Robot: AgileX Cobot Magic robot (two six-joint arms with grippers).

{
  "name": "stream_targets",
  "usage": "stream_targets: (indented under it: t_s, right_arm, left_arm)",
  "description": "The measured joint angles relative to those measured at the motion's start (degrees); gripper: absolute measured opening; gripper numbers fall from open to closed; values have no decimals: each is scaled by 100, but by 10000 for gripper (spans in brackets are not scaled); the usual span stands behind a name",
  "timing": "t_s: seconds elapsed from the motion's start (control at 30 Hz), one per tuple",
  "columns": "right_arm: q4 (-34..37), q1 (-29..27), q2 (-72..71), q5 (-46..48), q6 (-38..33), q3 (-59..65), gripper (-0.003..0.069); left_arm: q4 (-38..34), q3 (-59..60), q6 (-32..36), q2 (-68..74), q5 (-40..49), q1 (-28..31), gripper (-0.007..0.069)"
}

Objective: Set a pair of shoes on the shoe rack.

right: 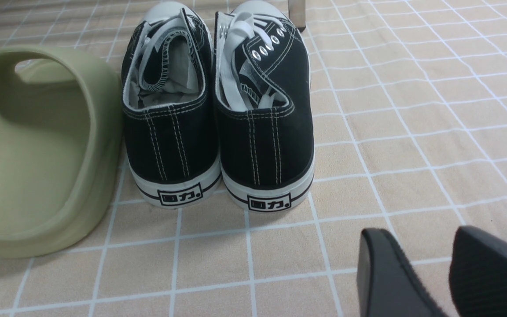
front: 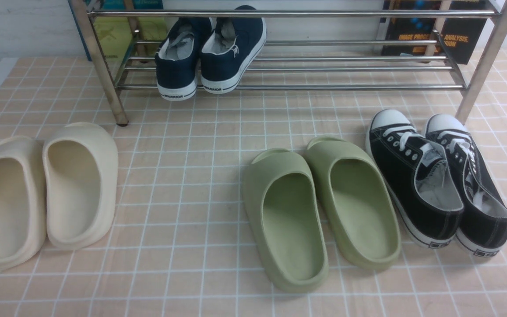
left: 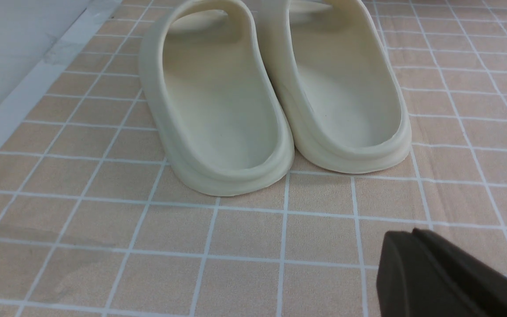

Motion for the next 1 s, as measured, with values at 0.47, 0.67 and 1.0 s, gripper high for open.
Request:
stream_targets:
  t_s: [0.47, 0.67, 1.0]
  right_arm:
    - [0, 0, 0, 0, 0, 0, 240]
    - [0, 0, 0, 0, 0, 0, 240]
    - [0, 0, 0, 0, 0, 0, 240]
  left_arm:
    - [0, 0, 0, 0, 0, 0, 43]
    - [0, 0, 0, 0, 0, 0, 50]
    - [0, 0, 0, 0, 0, 0, 57]
